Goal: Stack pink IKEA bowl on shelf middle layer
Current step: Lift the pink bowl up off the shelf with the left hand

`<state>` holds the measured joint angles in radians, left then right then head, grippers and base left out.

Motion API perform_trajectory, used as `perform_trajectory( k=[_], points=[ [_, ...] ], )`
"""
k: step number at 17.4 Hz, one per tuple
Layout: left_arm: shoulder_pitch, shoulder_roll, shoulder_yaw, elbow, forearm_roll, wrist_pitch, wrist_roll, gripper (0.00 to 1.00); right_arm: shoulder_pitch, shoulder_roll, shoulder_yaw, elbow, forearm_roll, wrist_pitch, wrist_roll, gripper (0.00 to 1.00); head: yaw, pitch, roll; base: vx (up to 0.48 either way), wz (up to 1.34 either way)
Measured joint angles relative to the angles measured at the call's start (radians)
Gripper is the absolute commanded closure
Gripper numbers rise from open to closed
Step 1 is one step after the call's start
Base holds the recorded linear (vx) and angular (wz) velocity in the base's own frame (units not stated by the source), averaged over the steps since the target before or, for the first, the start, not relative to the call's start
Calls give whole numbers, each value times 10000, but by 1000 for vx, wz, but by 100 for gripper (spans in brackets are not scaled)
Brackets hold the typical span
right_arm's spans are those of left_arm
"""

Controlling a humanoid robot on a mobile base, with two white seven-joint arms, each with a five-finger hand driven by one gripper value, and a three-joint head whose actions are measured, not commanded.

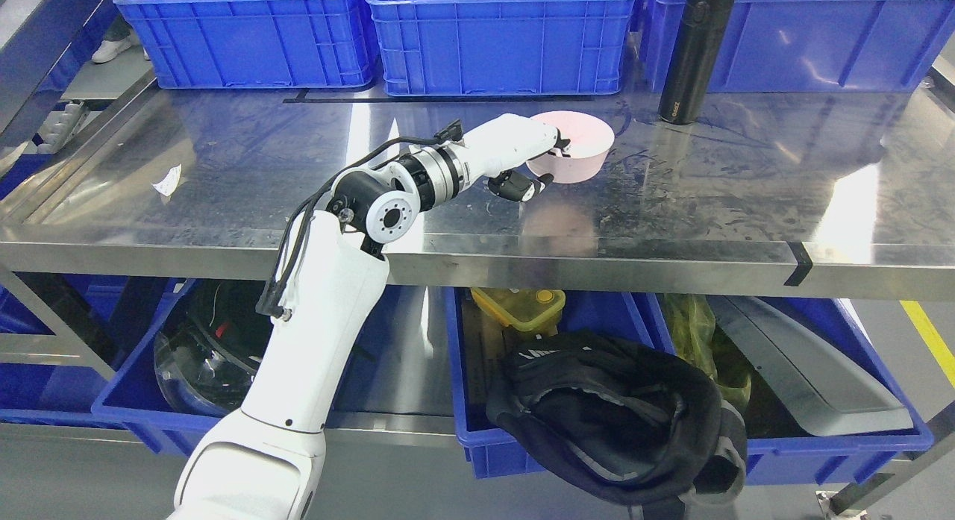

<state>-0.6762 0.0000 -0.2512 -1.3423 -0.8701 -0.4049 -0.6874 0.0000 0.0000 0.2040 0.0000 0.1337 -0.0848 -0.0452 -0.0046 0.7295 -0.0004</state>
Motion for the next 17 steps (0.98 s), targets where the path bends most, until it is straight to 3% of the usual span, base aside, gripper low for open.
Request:
perform_trajectory(
  k=[4,9,17],
  points=[
    [469,0,796,-529,517,-1754,86,99,0,0,0,0,0,0,0,0,0,0,0,0,0],
    [1031,0,1498,-1048,1275,-3202,120,99,0,0,0,0,0,0,0,0,0,0,0,0,0],
    [1607,-1,2078,-1609,1674,-3792,-6,98,0,0,0,0,0,0,0,0,0,0,0,-20,125]
  ],
)
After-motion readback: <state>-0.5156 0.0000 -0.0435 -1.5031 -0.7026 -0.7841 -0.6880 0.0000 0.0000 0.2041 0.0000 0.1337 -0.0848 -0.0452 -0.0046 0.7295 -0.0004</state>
